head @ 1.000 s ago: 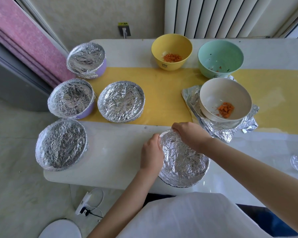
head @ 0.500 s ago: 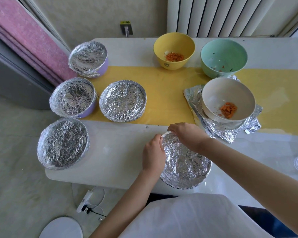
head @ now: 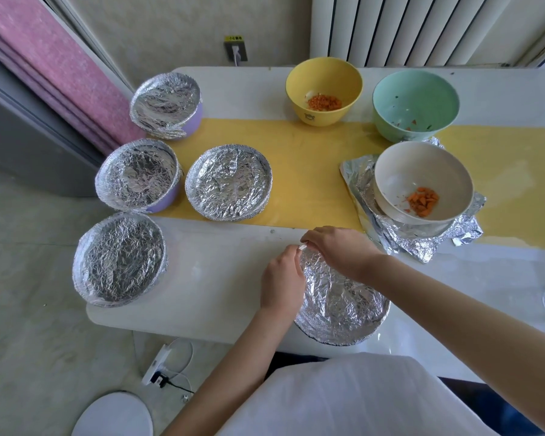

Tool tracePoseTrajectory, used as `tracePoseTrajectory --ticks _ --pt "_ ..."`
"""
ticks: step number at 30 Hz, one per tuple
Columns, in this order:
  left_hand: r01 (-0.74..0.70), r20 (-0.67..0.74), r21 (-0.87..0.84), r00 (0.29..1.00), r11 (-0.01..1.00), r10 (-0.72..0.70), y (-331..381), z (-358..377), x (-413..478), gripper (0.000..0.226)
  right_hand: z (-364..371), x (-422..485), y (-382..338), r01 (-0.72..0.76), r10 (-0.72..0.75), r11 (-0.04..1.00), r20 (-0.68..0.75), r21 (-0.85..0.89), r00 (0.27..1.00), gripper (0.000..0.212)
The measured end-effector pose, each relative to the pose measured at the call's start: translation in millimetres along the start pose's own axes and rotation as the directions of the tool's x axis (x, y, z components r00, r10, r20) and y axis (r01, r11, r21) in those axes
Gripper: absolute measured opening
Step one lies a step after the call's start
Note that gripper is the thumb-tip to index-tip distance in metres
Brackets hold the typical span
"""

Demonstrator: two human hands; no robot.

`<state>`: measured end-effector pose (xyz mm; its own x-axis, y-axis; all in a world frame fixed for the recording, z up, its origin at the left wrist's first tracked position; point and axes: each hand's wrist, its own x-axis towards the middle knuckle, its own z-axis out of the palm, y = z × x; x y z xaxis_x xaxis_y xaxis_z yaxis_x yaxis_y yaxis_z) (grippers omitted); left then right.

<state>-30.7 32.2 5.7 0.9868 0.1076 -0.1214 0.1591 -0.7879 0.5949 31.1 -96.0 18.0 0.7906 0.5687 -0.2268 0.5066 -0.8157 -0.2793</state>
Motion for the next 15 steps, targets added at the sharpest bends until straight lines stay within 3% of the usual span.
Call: tracePoseTrajectory --ticks 5,10,15 --pt "-0.022 0.036 0.051 0.999 0.998 0.020 -2 -2 0 0.026 -3 -2 -1 0.008 -0.008 1.000 0.009 -0.023 1.000 0.029" --pt "-0.031 0.064 0.068 0.998 0.997 0.026 -2 -4 -2 0.028 -5 0 8 -0.010 -0.006 0.962 0.060 0.272 0.998 0.028" --pt "0.040 0.071 0.082 0.996 0.996 -0.046 -5 -11 -12 0.041 -6 -11 23 -0.080 0.096 0.930 -0.026 0.358 0.995 0.029"
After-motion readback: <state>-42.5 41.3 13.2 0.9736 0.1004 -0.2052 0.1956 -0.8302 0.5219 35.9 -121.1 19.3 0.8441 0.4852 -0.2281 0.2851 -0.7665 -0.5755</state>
